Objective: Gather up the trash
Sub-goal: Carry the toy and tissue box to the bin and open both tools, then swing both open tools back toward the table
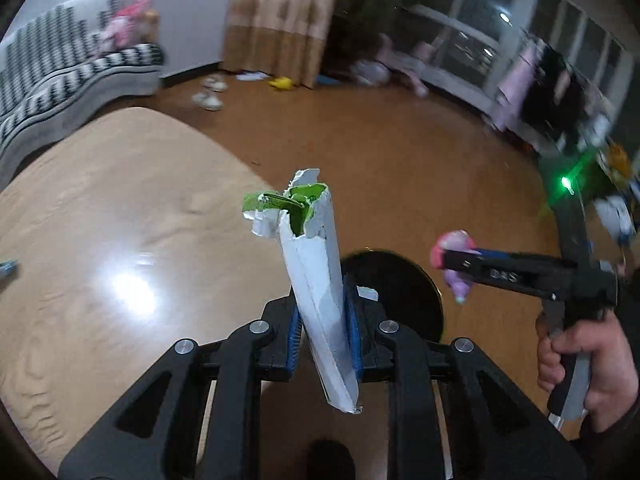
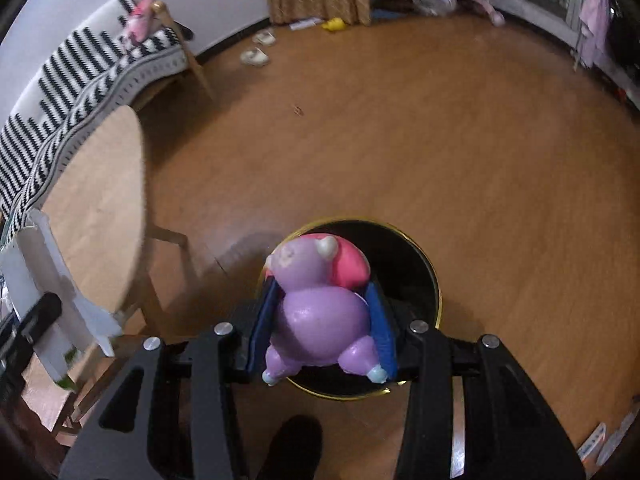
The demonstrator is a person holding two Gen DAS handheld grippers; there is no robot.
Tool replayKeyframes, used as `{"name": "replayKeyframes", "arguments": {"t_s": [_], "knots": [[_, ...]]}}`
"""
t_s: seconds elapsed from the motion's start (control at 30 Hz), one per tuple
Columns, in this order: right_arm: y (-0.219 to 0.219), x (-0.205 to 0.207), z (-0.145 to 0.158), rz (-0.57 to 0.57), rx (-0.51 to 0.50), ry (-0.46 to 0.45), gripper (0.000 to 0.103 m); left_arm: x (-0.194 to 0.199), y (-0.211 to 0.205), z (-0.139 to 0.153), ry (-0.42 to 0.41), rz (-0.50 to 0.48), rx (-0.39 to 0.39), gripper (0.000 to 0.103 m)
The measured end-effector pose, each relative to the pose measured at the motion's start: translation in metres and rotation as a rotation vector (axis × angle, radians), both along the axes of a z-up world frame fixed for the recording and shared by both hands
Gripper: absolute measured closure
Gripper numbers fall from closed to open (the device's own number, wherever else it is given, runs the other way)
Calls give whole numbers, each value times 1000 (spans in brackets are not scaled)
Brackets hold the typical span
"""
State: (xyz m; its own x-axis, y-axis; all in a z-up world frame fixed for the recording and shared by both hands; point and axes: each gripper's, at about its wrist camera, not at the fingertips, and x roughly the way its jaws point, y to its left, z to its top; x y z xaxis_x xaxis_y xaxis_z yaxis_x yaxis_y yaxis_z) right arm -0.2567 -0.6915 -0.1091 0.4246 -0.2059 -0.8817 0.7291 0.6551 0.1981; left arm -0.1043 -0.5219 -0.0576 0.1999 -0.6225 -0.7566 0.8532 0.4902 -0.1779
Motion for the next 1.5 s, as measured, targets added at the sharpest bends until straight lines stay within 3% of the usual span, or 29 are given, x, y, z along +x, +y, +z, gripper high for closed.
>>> {"name": "replayKeyframes", "arguments": {"t_s": [0.13,0.43,0.53,0.57,0.93,1.03,1.1,1.27,1.5], "knots": [[-12,-9,-17,-14,30,30,59,-5,-27,-15,9,-44,28,84],[-14,-1,-15,-17,37,20,57,-2,-53,-27,28,-73,42,84],[-17,-5,-15,-30,34,12,51,0,-57,-30,39,-86,43,84],[-16,-6,-15,-37,33,6,44,-1,-59,-31,41,-90,44,84],[-28,-22,1,-108,24,-56,35,-4,-86,-50,109,-137,67,84],[-30,-30,9,-132,8,-79,34,-8,-98,-55,106,-175,57,70],[-31,-35,16,-154,-6,-99,32,-9,-103,-58,112,-182,60,49],[-31,-39,31,-171,-24,-134,32,-9,-102,-53,108,-182,54,39],[-6,-6,53,-99,-71,-153,28,8,-50,-6,20,-112,-14,17]]}}
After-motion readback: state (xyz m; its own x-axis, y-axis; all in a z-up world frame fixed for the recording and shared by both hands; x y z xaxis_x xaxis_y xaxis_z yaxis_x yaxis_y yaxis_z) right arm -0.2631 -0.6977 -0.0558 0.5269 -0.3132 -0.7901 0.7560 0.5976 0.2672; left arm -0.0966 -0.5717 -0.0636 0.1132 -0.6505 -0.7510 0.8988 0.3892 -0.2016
